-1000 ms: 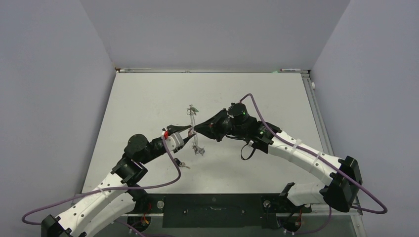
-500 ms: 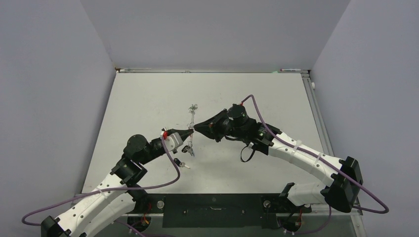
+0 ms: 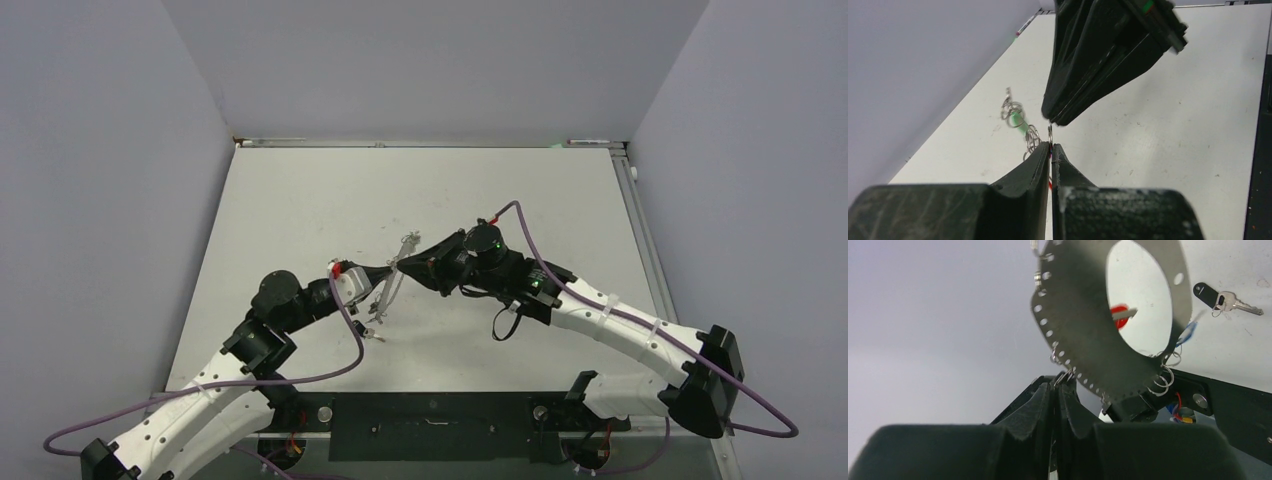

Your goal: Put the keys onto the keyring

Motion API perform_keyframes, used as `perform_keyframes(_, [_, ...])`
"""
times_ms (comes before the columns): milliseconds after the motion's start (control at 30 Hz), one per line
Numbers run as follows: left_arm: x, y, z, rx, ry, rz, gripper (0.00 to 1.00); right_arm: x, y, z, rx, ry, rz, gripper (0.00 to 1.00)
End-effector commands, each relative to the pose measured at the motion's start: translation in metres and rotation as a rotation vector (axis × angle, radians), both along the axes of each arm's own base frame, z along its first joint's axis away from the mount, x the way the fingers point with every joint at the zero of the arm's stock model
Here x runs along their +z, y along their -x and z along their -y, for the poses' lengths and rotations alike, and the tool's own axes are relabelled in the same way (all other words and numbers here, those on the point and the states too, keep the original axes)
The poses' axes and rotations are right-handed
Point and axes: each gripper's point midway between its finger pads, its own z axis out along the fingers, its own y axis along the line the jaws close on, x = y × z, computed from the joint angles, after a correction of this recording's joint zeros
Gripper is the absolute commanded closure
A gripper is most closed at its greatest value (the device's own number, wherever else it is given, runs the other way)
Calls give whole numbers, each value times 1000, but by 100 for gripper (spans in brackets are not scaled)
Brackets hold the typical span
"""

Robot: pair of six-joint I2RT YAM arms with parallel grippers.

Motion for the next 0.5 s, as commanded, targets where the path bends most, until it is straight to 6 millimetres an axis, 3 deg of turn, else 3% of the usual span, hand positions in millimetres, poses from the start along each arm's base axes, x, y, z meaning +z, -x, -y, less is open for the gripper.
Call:
perform_keyframes(0, [21, -6, -9, 60, 19, -4, 100, 37, -5, 20, -87, -61, 113, 91])
perform_keyframes(67, [22, -5, -10, 64, 21, -12, 100, 34, -9, 30, -126, -32, 142, 80])
perform_keyframes(167, [20, -2, -11, 58, 6, -38, 100, 31, -20, 47, -185, 58, 222, 48])
perform_keyframes(233, [23, 1, -9, 44, 3, -41, 100, 33, -26, 56, -196, 117, 302, 39])
perform_keyframes(267, [16, 4, -10, 41, -20, -73, 100, 37, -32, 62, -194, 173, 394, 33])
perform_keyframes(467, [20, 11, -17, 64, -67, -191, 100, 63, -46, 83, -45, 529, 1016, 34])
